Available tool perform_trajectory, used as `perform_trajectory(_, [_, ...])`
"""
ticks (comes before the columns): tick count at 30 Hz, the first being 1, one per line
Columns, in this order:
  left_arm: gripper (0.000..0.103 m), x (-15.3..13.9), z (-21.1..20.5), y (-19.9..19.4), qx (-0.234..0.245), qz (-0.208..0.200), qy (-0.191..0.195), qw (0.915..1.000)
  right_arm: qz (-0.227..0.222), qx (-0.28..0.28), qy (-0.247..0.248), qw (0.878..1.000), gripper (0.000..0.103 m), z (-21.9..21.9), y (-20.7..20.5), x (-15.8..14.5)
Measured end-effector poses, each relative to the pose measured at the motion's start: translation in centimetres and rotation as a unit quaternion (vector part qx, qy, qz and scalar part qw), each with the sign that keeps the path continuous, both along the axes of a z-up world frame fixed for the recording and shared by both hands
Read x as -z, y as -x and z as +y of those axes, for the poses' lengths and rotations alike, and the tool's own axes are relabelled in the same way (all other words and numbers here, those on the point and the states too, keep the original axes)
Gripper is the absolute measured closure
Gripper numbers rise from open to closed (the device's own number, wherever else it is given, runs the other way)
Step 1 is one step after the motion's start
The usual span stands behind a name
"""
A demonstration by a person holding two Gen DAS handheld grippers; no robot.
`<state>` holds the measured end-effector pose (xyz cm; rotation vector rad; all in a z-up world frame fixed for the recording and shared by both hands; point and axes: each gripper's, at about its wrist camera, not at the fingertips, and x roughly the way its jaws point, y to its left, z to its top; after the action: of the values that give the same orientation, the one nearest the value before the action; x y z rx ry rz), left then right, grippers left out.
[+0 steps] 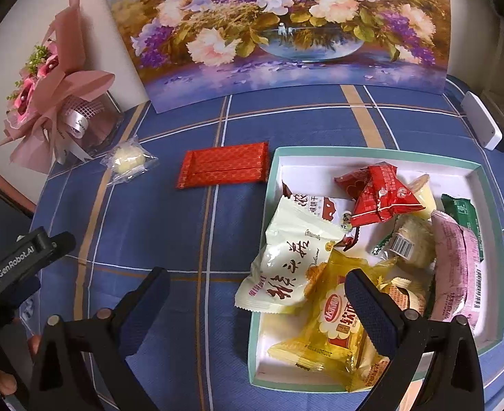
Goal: Organize snacks
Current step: 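Reach right gripper to red pack while left gripper reaches round wrapped cake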
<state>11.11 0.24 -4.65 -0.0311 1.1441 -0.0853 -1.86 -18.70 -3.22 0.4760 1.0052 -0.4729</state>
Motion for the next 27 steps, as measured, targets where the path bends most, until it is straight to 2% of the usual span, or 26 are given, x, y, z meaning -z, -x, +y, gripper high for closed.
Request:
perform_trajectory(9, [0.000,3.2,-1.2,-0.7,0.010,0.045,0.004,0.9989,0.004,-0.024,0.012,1.000,0.000,0.2,-1.2,1.0])
perform_trajectory(23, [0.000,3.9,-3.1,-3.1,0.019,0.046,0.012,0.9987,0.018,-0.034,0.030,0.999,0.000,-0.6,-4.9,1.5])
perform_trajectory(27, [0.000,4.0,-3.3,-4.2,0.023,0.041,0.010,0.9988,0.009,-0.025,0.031,0.999,0.000,-1.5,-6.1,1.2])
